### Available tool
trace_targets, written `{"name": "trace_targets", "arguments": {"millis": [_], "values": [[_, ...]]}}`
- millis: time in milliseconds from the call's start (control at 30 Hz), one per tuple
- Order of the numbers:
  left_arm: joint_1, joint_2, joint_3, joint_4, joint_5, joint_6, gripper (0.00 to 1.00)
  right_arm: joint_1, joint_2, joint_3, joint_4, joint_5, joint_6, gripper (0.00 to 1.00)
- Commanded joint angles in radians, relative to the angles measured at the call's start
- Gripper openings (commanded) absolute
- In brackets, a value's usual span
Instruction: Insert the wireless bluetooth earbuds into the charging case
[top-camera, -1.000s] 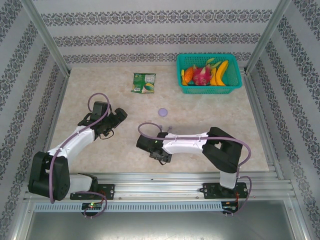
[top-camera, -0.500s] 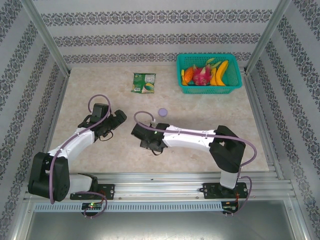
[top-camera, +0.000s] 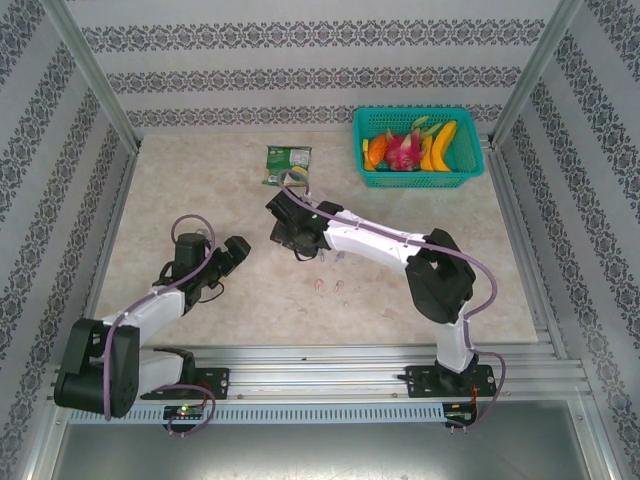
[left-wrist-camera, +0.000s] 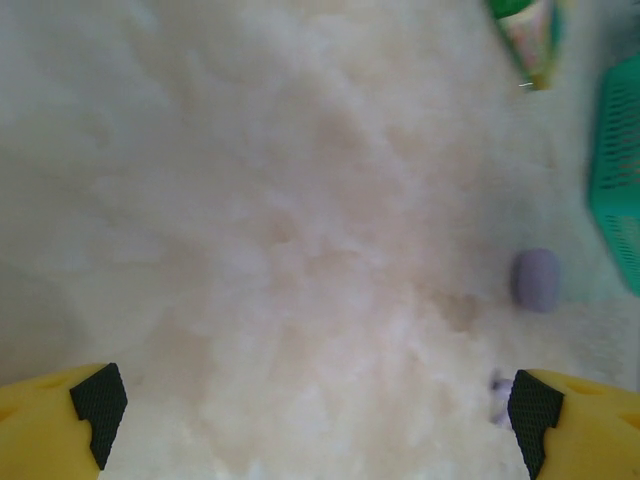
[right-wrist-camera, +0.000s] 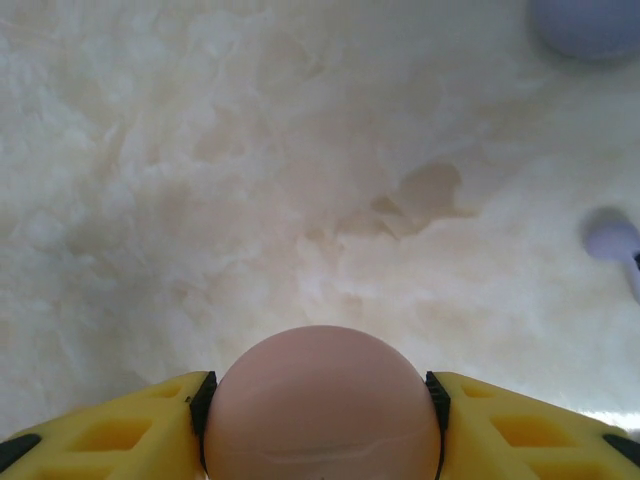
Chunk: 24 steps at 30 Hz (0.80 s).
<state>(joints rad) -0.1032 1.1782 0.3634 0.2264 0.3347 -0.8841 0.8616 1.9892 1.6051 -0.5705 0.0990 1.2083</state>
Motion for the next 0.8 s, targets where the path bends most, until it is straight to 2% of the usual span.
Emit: {"name": "trace_targets", "arguments": {"millis": [0, 133, 300, 600, 767], "values": [[0.008, -0.057, -0.040, 0.196, 0.053, 0.006, 1.00, -0.029, 0.044, 0.059, 0.028, -0.056, 0.014, 0.54], [0.007, -0.056, -0.062, 0.274, 0.099, 0.027, 1.00, -0.059, 0.088, 0.080, 0.075, -0.107, 0.056, 0.54], [0.004, 0.034, -0.056, 0.409, 0.160, 0.035, 0.98, -0.085, 0.134, 0.076, 0.134, -0.167, 0.118, 0.54], [-0.058, 0.197, -0.013, 0.506, 0.213, 0.090, 0.82, -0.110, 0.183, 0.079, 0.202, -0.219, 0.191, 0.54], [-0.098, 0.261, 0.014, 0.530, 0.209, 0.105, 0.78, -0.113, 0.199, 0.089, 0.218, -0.236, 0.212, 0.55]]}}
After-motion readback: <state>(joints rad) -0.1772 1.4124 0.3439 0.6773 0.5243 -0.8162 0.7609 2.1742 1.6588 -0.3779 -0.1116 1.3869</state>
